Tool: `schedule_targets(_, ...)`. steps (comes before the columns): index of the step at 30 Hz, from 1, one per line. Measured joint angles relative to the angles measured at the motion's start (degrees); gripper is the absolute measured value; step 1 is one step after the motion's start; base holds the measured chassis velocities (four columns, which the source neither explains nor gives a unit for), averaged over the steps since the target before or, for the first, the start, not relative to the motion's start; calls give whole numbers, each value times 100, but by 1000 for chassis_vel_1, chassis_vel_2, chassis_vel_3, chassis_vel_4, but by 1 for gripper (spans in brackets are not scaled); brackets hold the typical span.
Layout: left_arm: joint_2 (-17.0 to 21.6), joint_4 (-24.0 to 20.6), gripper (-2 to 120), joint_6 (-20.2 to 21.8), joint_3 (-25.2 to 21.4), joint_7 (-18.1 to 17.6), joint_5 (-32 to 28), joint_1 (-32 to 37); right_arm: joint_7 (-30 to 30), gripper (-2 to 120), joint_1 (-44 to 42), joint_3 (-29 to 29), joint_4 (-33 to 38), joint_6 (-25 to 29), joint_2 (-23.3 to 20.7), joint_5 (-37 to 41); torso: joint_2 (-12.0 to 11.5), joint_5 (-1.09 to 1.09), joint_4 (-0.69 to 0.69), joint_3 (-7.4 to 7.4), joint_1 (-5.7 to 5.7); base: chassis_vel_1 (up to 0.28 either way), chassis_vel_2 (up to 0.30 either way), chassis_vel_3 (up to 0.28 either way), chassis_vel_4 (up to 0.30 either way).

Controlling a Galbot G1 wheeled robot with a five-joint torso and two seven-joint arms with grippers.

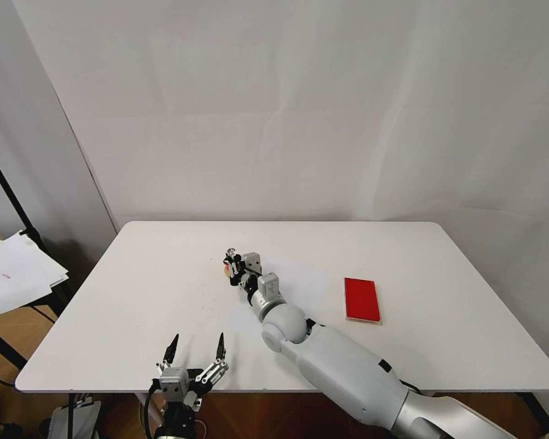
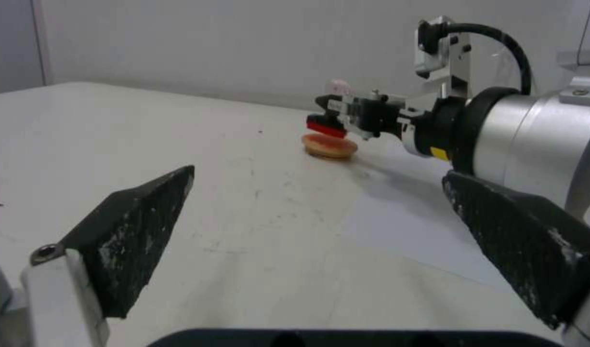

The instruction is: Pick up the stamp from the ink pad and place it onto another ink pad.

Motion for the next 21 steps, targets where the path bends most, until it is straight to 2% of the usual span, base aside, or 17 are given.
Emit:
schedule_targets(18,0,0,102,0,0,0,0,0,27,8,-107,16,-54,79,16,-32,1,0,0,0,0,0,0,0,0)
schedule_targets(20,0,0,102,0,0,0,0,0,32,9,-109,9,-48,79,10,-33,1,0,0,0,0,0,0,0,0)
schedule_targets(21,-1,0,102,0,0,0,0,-1,40,14,-111,-3,-45,75,4,-32,1,0,1,0,0,0,0,0,0)
